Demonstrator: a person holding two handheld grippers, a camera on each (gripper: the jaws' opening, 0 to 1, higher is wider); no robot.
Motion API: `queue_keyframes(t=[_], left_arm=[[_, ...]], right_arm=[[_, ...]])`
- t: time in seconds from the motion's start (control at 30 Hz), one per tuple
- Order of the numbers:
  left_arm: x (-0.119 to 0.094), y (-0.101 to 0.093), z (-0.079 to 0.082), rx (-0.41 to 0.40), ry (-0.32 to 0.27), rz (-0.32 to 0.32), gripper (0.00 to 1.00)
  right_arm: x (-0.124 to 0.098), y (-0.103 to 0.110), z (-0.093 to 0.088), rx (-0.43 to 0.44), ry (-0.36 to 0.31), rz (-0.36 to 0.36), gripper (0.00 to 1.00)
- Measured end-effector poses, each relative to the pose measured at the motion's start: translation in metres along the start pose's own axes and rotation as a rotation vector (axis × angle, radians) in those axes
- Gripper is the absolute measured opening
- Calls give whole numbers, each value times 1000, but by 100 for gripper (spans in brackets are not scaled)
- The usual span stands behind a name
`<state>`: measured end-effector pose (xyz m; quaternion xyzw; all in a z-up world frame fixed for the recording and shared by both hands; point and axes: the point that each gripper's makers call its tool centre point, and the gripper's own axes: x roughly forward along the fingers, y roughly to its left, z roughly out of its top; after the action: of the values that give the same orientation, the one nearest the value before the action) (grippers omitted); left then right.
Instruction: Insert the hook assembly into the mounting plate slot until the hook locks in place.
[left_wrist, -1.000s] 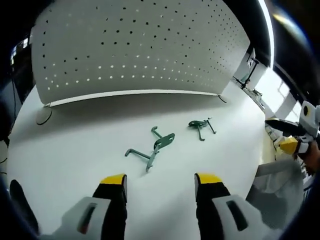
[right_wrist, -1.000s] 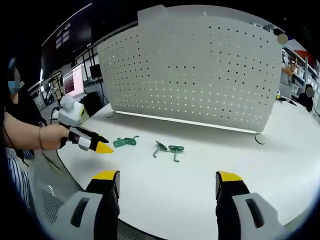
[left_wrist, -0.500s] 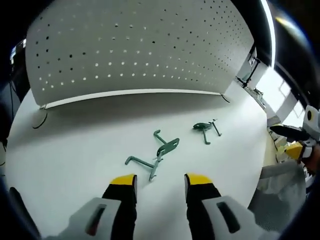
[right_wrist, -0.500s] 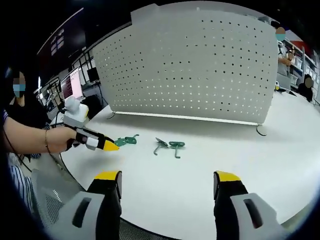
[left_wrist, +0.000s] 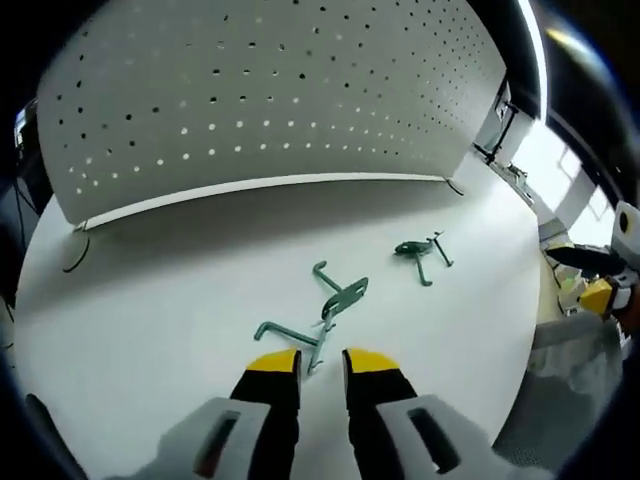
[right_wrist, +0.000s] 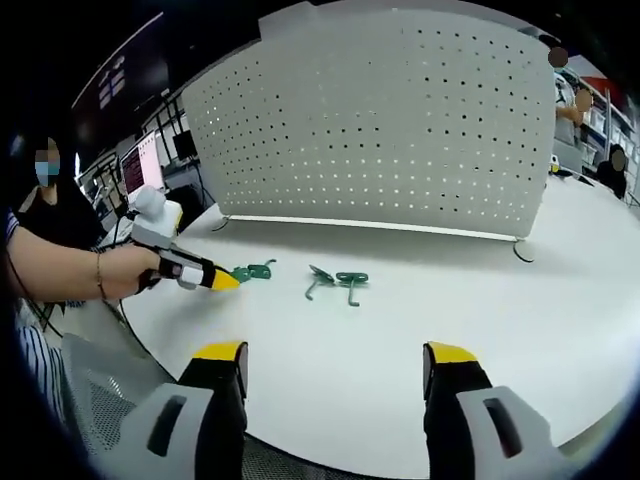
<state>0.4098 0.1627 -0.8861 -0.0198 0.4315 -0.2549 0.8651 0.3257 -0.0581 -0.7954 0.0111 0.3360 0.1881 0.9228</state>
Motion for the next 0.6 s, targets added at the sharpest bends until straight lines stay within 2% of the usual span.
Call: queue_keyframes(t=[0.2,0.47,0.5,0.6], left_arm=[[2,-1,-1,6,10,-19,6],[2,2,2,0,1,-18,4],[2,0,2,-8,-1,-38,4],[2,0,2,4,-2,-40,3]], right_arm=[[2,-3,-1,4,2,-3,67],[4,-2,-7,5,18,2,66],[4,-3,-8,0,21,-3,66],[5,-5,-8,-5,26,-5,66]])
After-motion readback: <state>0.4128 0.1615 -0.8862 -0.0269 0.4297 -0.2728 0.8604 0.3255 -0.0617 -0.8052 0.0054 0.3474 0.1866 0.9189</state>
